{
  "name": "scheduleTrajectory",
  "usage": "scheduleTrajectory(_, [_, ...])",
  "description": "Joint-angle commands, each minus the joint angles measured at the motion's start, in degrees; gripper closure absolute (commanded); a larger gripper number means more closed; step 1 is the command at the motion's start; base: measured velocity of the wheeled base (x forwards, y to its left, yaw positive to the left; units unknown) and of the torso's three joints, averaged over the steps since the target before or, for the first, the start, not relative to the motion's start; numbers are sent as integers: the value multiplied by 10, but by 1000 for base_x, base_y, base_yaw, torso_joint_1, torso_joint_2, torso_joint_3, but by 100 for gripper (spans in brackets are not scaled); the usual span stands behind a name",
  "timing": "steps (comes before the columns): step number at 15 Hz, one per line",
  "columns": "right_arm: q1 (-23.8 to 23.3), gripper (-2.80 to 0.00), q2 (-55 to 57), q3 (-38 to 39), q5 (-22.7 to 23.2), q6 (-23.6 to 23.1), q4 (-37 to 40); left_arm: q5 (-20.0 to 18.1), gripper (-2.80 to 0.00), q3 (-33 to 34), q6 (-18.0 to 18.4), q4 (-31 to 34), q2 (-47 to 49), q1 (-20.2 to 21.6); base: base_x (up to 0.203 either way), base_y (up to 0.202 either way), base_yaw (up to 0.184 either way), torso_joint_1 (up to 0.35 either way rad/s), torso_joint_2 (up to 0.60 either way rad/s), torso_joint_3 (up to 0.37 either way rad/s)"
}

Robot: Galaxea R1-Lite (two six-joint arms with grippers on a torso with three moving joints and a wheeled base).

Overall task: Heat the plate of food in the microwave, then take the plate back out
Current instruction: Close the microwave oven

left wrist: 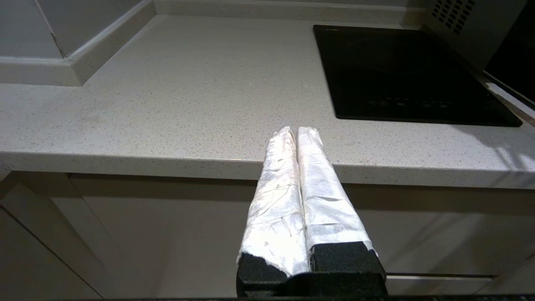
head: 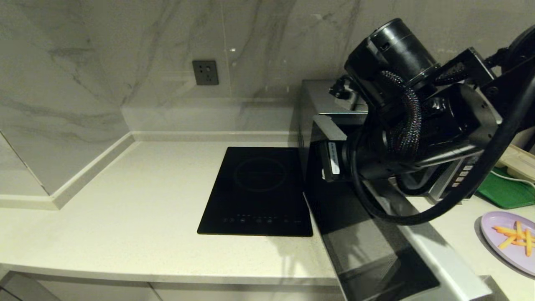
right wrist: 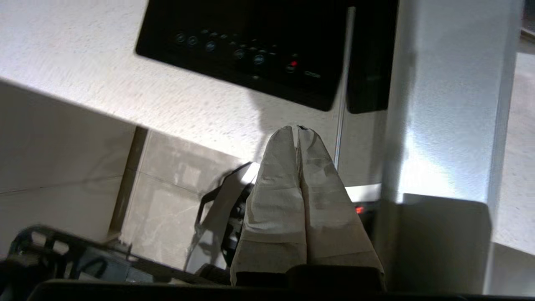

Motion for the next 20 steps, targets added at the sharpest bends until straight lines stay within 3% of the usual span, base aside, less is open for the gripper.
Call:
scheduleTrajectory(1, [-22,0,-19,12,-35,24,2,0,0,0,0,0,0,0,0,0,0,0,0,0])
scheduleTrajectory(3, [-46,0,-33,28,-72,53,3,0,0,0,0,0,0,0,0,0,0,0,0,0])
scheduleTrajectory(8, [-126,0,-79,41,-84,56,2,0,0,0,-1,0,0,0,0,0,0,0,0,0])
scheduleTrajectory(11, [-156,0,-116,74,-139,64,2,0,0,0,-1,0,0,0,0,0,0,0,0,0])
scheduleTrajectory(15, [-239,0,-154,127,-124,82,0,0,0,0,0,0,0,0,0,0,0,0,0,0])
scheduleTrajectory(17, [-302,0,-157,138,-104,87,-9,0,0,0,0,0,0,0,0,0,0,0,0,0])
scheduleTrajectory(20, [-409,0,-124,124,-78,89,-86,0,0,0,-1,0,0,0,0,0,0,0,0,0])
